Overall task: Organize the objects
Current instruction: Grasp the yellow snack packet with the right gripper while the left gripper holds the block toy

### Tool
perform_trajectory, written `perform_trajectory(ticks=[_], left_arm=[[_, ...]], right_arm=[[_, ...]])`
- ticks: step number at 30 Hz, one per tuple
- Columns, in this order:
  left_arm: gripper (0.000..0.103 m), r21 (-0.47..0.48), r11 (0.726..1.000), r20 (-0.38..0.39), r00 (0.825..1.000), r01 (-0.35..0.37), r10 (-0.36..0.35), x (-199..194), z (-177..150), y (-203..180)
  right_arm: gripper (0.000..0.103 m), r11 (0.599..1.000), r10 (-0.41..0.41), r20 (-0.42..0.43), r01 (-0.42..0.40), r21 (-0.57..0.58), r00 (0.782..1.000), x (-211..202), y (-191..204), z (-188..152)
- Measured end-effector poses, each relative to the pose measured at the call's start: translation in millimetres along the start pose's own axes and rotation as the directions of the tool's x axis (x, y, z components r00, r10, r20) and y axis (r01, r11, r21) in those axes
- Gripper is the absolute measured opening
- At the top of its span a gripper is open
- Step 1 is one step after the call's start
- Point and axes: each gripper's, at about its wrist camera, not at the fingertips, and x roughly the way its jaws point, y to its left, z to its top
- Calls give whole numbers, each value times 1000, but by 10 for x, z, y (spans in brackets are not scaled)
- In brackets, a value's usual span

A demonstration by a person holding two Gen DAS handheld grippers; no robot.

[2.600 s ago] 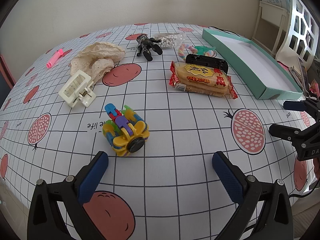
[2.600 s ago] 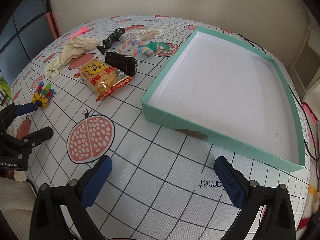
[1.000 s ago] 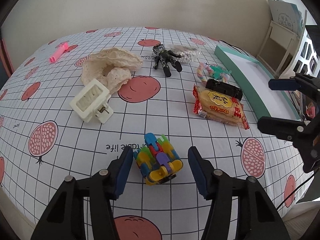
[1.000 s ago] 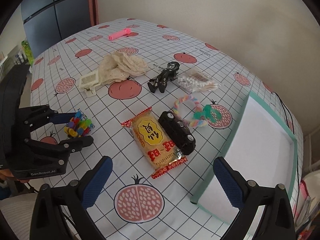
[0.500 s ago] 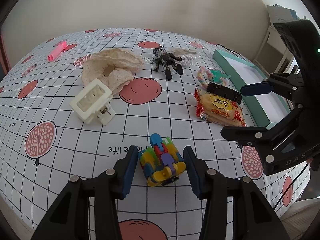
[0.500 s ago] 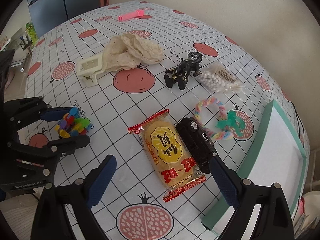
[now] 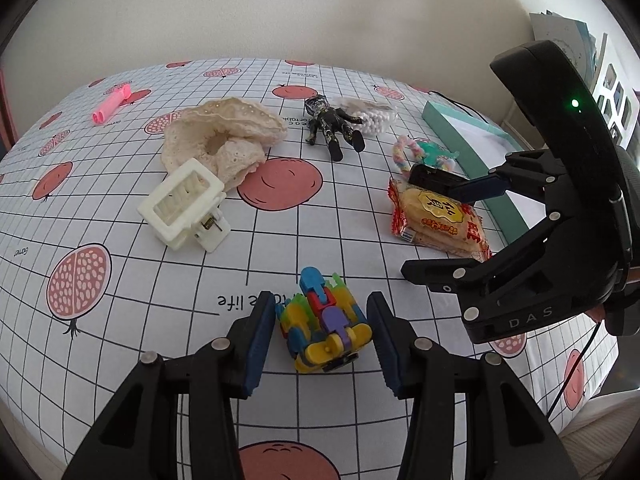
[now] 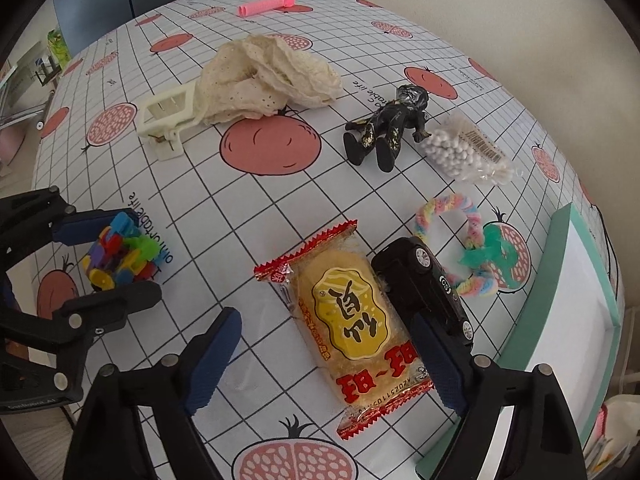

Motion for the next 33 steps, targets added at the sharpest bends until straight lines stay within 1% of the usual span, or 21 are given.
perform_trajectory(ticks=[2, 4, 5, 10, 13, 14, 18, 26, 33], left_arm=[[49, -1, 1000, -1, 1000, 1, -1, -2, 2, 1], [49, -1, 1000, -1, 1000, 0, 0, -1, 2, 1], [49, -1, 1000, -1, 1000, 1, -1, -1, 1, 1], [49, -2, 1000, -1, 1000, 0, 0, -6, 1, 1], [48, -2, 1000, 0, 1000, 3, -3, -11, -4, 2], [48, -2, 1000, -1, 1000, 4, -4, -13, -5, 3], [48, 0, 1000, 6, 1000, 5, -5, -42, -4, -2], [47, -4, 1000, 3, 1000, -7, 8, -90, 1, 0], [47, -6, 1000, 7, 1000, -21, 21, -150, 36, 6]], right_arm=[[86, 1000, 8, -3, -8, 9, 1000, -2, -7, 11], [79, 1000, 18, -3, -18, 13, 1000, -15, 0, 23], [78, 1000, 22, -5, -22, 14, 1000, -24, 9, 28], [56, 999, 38, -16, -38, 6, 999, -75, 76, 47], [47, 999, 37, -26, -37, -1, 999, -89, 114, 43], [46, 999, 35, -29, -35, -3, 999, -98, 124, 30], [42, 1000, 19, -37, -20, -14, 999, -129, 157, -23], [42, 1000, 9, -33, -10, -24, 999, -193, 199, -93], [42, 1000, 11, -9, -11, -19, 1000, -306, 192, -110]])
